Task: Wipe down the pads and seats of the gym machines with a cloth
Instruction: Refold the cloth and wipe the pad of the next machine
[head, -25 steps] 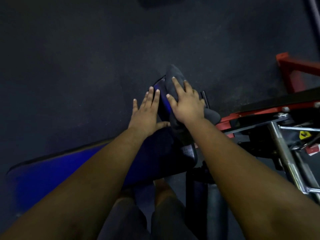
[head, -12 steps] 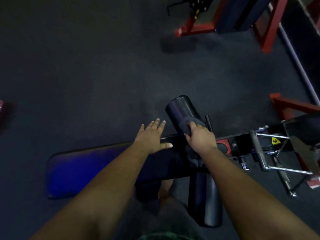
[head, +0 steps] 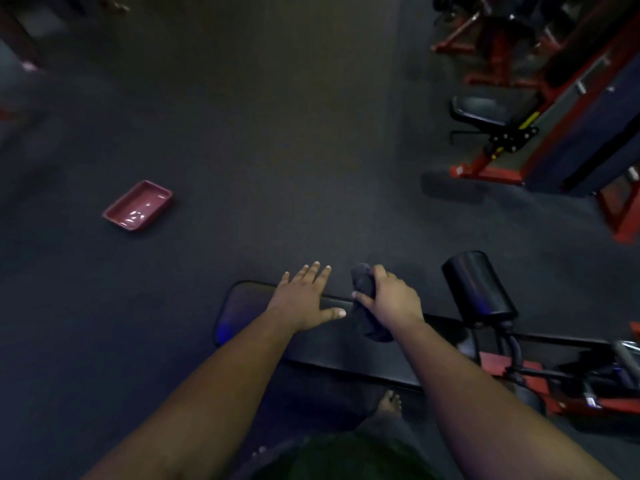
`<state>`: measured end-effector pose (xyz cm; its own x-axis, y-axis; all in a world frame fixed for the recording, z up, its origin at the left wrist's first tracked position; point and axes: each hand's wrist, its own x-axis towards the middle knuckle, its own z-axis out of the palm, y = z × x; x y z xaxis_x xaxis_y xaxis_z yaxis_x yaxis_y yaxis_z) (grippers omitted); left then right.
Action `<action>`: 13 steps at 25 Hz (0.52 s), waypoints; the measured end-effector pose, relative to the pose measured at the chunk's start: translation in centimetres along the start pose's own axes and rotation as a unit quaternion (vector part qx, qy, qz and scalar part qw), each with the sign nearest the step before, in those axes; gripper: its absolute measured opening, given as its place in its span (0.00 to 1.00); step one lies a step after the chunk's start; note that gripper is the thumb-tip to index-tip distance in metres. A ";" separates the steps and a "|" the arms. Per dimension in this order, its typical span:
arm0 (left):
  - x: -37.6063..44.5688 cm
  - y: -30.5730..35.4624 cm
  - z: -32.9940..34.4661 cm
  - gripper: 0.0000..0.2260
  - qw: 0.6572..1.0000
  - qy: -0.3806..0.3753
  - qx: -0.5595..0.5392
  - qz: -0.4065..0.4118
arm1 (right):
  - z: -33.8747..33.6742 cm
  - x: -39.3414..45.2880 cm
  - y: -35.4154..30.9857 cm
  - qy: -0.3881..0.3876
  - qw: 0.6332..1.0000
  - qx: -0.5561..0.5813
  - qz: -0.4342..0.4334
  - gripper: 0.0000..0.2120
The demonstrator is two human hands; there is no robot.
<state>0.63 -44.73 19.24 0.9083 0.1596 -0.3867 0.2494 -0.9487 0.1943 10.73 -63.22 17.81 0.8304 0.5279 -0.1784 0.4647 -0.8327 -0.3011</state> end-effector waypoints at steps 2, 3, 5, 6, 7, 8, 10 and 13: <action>-4.3 -5.3 -0.9 0.47 0.999 0.025 -0.006 -0.025 | 0.6 -0.4 -6.2 0.006 0.999 -0.006 -0.033 0.26; -6.3 -7.8 -1.4 0.47 0.999 0.033 -0.009 -0.038 | 0.9 -0.6 -9.2 0.004 0.999 -0.012 -0.049 0.24; -10.6 -13.1 -2.7 0.48 0.996 0.053 -0.009 -0.069 | 1.7 -0.8 -15.4 0.004 0.997 -0.020 -0.075 0.21; -12.4 -15.4 -3.3 0.48 0.995 0.060 -0.009 -0.083 | 1.9 -0.8 -18.1 0.004 0.996 -0.019 -0.082 0.19; -14.0 -17.8 -3.9 0.48 0.993 0.067 -0.013 -0.098 | 2.1 -0.7 -20.7 0.004 0.996 -0.017 -0.088 0.17; -15.2 -19.8 -4.5 0.48 0.991 0.072 -0.017 -0.112 | 2.3 -0.5 -23.0 0.003 0.995 -0.016 -0.094 0.16; -17.2 -23.8 -5.7 0.47 0.987 0.082 -0.019 -0.139 | 2.7 0.3 -27.5 0.000 0.994 -0.015 -0.110 0.15; -17.9 -28.7 -7.4 0.47 0.982 0.089 -0.023 -0.163 | 3.2 2.6 -32.7 0.003 0.991 -0.014 -0.133 0.15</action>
<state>-20.26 -18.38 27.22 0.8206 0.5024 -0.2724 0.5483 -0.8264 0.1278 -3.28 -34.13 24.19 0.6790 0.7286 -0.0905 0.6759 -0.6684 -0.3103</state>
